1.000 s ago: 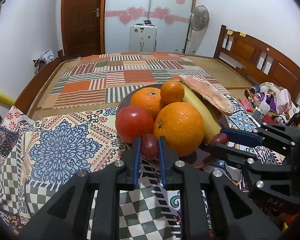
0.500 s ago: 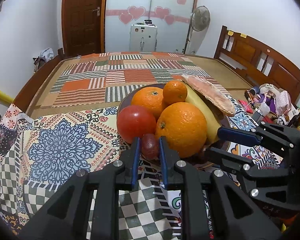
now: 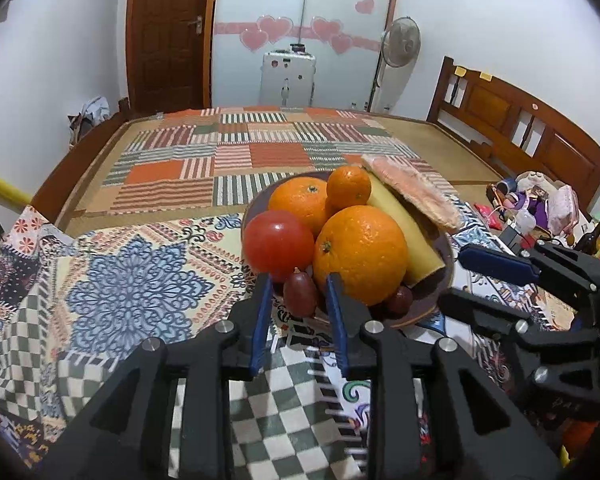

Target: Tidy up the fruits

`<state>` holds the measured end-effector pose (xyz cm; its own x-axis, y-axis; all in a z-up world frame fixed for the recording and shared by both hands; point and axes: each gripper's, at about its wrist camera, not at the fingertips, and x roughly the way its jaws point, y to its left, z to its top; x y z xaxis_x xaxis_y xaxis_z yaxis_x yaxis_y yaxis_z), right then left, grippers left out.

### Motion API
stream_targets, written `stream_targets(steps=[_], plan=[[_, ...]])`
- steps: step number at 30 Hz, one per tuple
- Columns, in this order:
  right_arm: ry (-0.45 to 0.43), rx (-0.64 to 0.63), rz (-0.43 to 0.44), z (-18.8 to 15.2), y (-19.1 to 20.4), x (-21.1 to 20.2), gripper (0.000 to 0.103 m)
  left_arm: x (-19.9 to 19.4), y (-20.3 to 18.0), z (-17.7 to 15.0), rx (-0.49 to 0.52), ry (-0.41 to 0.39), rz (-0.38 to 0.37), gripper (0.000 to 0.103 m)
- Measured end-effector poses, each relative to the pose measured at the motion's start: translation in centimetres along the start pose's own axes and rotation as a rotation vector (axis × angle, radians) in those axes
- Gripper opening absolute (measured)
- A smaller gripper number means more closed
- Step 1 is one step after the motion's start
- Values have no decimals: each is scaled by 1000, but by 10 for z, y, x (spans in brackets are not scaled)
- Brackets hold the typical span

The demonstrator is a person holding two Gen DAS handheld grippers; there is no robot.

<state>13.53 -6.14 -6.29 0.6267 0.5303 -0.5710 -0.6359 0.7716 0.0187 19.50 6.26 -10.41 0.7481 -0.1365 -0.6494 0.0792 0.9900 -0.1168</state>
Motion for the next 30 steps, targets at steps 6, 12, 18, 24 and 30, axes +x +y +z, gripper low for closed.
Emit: stream_targets(steps=[6,12,18,24,30], plan=[[-96,27,-28,12,3,-53,37,-62,-4,0,-20,-99,18,27],[-222,51,-61,21,13,-119,37,-147,-32,-6,17,-251,50,28],[-345,66,-80,17,37,-186,43,-231,-62,-21,32,-390,52,28],[-443,62,-85,7,65,-233,48,-289,-86,-45,43,-503,76,43],[-518,51,-130,-4,84,-258,73,-320,-103,-66,60,-570,102,58]])
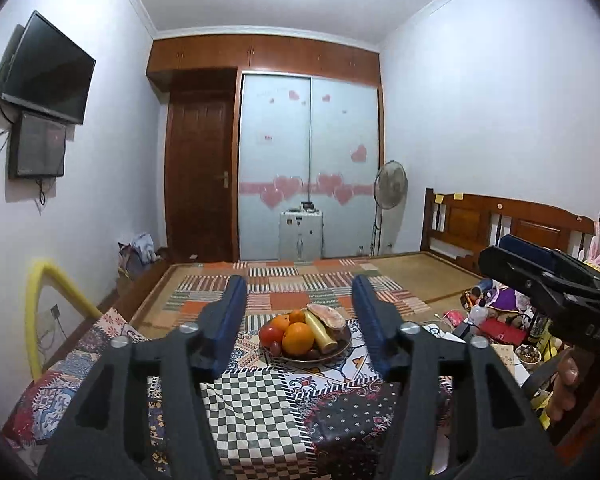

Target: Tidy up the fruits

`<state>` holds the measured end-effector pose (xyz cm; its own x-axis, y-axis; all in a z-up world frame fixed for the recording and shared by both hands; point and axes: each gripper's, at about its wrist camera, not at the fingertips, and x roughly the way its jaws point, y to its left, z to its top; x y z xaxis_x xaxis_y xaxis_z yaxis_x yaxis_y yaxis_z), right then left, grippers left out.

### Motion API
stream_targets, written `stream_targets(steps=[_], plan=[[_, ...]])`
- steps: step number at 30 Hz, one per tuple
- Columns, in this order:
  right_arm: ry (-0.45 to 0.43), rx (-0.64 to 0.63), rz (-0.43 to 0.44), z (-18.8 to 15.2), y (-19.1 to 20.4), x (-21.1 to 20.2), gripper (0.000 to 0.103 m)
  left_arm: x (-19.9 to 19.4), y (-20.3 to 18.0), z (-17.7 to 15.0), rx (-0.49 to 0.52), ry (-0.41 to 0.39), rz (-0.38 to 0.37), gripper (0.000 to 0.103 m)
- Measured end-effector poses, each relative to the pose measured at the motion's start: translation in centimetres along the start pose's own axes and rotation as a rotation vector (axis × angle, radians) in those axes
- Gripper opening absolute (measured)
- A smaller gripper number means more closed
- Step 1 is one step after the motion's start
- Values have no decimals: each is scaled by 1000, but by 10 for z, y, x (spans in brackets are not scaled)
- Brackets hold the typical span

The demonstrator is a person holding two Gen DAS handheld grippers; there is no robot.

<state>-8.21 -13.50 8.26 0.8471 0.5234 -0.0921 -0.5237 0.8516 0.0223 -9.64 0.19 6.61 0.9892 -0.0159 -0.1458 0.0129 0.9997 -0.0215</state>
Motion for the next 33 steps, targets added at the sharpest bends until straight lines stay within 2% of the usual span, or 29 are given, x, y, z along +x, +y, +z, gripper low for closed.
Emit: stream_targets(steps=[2,6,11,25,33], plan=[[-8,-3,-13,0,1,-3,80,-8,-4,1,2,-10,-4,60],[-27,-8,-53,-1,4,-6,89,-18,-6,2,-3,-26,-6,74],[-45,0,-76,-3,6,-20,103,-27,-6,1,-7,-41,1,83],[-42,-10,-103,-11,4,-26,103,-33,-13,-1,36,-79,34,101],[-40,-8,-111,-10,1,-28,103,-28,-11,-1,23,-74,23,103]])
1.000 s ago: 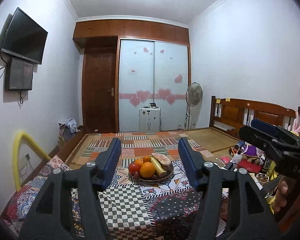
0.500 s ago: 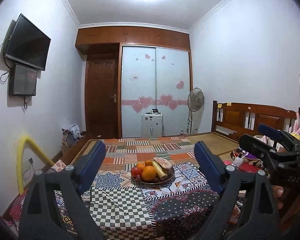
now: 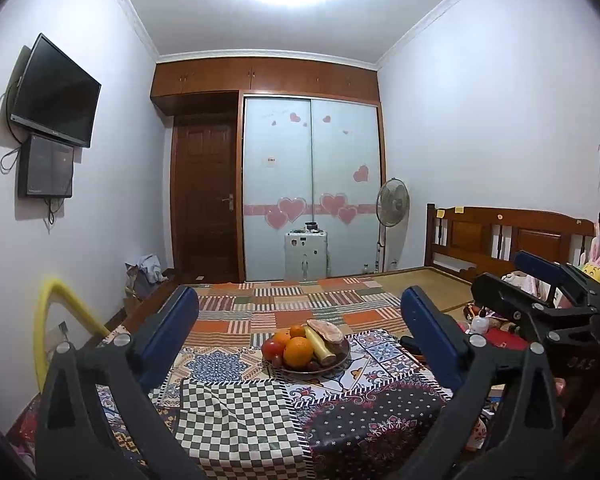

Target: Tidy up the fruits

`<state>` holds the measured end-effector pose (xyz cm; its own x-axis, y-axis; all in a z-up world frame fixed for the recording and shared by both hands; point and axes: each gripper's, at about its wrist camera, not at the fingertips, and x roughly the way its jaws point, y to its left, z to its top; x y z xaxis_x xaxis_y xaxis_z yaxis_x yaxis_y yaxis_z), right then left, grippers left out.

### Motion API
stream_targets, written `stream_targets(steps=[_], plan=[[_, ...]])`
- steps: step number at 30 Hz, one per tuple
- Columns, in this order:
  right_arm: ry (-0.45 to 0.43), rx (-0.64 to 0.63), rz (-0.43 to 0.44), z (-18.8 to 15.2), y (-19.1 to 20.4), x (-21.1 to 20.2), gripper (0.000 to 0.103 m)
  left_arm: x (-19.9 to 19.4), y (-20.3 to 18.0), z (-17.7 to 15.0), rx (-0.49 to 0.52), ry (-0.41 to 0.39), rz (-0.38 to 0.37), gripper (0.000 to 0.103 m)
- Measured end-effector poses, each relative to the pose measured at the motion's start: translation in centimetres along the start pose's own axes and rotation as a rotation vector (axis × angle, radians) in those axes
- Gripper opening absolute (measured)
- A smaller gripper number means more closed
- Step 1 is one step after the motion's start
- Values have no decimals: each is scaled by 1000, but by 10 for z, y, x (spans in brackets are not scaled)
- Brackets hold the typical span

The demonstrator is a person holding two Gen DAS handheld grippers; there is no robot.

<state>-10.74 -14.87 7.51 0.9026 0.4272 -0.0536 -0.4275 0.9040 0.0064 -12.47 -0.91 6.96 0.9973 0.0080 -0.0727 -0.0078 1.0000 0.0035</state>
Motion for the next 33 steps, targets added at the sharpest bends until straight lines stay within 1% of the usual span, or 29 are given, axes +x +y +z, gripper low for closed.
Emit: stream_targets(steps=[9,33], plan=[[-2,-1,-5,3,-3,-2,103,6,1,0,-7,10,-10,103],[-17,8,-7,9,-3,-3,103,7,3,0,-19,15,-19,103]])
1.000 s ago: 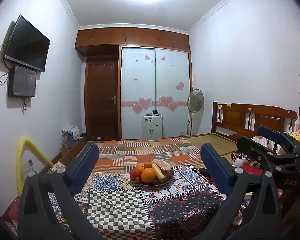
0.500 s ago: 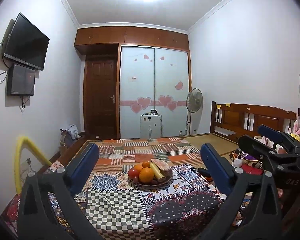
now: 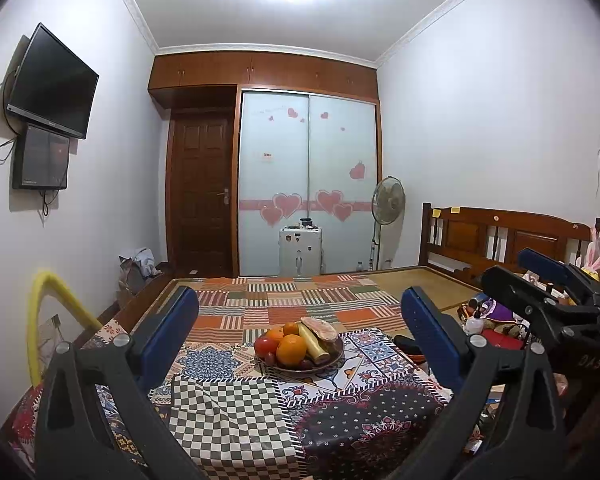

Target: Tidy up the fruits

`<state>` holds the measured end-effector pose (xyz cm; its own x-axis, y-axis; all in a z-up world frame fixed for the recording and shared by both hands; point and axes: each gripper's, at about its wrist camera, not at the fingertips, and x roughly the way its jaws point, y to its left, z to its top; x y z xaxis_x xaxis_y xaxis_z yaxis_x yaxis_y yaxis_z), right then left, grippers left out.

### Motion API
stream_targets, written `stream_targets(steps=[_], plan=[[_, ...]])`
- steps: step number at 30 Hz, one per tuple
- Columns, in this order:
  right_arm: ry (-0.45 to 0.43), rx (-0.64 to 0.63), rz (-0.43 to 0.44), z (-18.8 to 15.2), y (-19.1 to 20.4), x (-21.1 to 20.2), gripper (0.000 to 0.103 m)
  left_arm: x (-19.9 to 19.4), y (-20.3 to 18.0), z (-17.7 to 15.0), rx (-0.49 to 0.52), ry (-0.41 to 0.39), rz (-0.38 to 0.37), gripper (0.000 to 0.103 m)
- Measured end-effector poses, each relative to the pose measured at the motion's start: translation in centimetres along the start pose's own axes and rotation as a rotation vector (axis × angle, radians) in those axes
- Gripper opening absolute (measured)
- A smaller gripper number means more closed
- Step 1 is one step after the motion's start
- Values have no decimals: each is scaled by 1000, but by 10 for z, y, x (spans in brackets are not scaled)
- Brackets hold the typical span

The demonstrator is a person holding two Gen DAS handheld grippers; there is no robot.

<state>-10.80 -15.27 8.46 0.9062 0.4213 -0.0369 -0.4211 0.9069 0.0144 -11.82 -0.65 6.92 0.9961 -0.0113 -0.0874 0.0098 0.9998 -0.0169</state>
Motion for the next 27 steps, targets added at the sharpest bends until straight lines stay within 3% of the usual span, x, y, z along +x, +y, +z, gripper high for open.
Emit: stream_targets(steps=[27], plan=[[-5,3,6,3,5,5,103,7,0,-3,-9,18,-16,103]])
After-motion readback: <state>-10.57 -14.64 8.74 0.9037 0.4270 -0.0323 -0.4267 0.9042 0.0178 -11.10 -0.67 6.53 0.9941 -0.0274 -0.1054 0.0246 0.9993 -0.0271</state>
